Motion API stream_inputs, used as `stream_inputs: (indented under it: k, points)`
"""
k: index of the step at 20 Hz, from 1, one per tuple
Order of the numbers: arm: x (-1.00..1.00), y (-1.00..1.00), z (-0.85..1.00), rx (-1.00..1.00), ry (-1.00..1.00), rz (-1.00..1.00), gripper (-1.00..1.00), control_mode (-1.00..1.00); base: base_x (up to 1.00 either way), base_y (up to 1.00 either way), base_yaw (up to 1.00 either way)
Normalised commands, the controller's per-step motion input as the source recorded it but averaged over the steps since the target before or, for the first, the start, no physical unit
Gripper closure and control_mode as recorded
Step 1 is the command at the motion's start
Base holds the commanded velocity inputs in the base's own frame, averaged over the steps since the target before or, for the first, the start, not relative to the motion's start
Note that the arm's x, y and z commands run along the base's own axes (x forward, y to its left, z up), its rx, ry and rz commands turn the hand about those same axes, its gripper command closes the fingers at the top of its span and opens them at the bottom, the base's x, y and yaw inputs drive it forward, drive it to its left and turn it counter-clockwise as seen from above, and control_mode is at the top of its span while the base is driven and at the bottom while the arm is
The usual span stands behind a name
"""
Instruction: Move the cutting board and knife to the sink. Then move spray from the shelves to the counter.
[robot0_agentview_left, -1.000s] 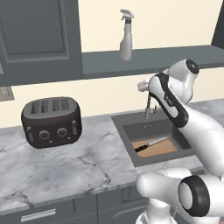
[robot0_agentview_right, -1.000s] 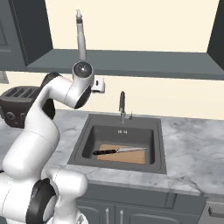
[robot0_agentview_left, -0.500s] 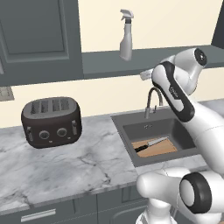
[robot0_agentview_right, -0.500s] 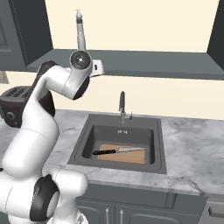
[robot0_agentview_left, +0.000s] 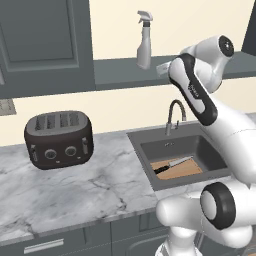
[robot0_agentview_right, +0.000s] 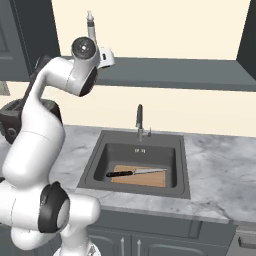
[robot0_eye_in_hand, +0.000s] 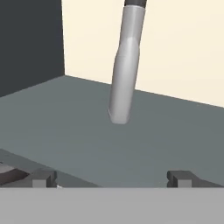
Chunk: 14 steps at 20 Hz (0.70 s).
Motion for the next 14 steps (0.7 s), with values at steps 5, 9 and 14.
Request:
stream_inputs:
  k: [5, 9, 14]
  points:
    - [0.28, 0.14, 0.47, 0.00, 0.00, 0.00, -1.00, -1.00, 0.00, 0.00, 0.00]
    - [0.33, 0.15, 0.32, 0.00, 0.00, 0.00, -1.00, -1.00, 0.00, 0.00, 0.00]
    - [0.24, 0.04, 0.11, 0.00, -0.01, 0.00, -1.00, -1.00, 0.00, 0.00, 0.00]
